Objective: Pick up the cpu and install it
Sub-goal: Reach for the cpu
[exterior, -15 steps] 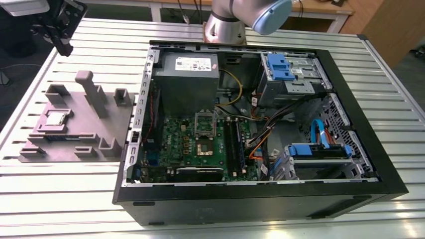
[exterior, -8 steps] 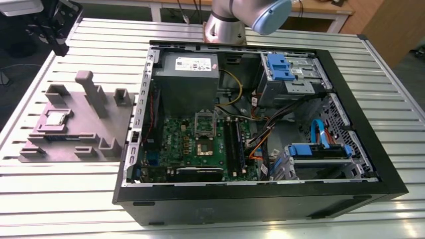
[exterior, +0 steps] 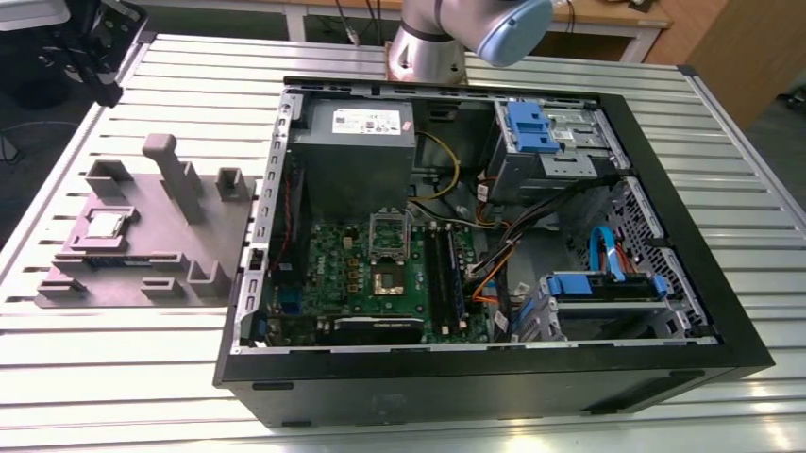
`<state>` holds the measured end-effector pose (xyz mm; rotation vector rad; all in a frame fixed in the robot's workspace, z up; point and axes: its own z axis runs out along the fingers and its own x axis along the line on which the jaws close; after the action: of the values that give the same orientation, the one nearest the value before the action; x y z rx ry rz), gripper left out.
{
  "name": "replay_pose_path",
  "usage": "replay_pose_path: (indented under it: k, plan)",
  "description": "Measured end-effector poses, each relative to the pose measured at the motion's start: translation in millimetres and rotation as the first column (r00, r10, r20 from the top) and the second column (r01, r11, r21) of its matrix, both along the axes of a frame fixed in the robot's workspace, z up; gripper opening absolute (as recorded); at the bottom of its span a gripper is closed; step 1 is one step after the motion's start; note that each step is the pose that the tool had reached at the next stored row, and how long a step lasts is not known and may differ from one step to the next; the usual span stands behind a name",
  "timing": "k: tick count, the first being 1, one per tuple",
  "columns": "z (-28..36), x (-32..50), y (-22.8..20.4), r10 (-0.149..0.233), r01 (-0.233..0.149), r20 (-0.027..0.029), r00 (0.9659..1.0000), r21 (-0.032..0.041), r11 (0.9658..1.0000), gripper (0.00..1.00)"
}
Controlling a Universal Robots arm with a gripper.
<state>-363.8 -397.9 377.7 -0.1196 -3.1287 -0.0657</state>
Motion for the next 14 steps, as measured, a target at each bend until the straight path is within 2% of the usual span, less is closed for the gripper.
replay_pose_path:
  k: [1, 9, 14]
  plan:
    - [-0.2, -2.1, 0.1, 0.0, 0.0, 0.0001, 1.0, 0.0, 1.0, 0.1]
    - [-0.3, -2.4, 0.0, 0.0, 0.0, 0.0001, 1.0, -0.0004, 1.0, 0.1]
    - [-0.5, -6.5, 0.0, 0.0, 0.0, 0.0001, 1.0, -0.0004, 1.0, 0.1]
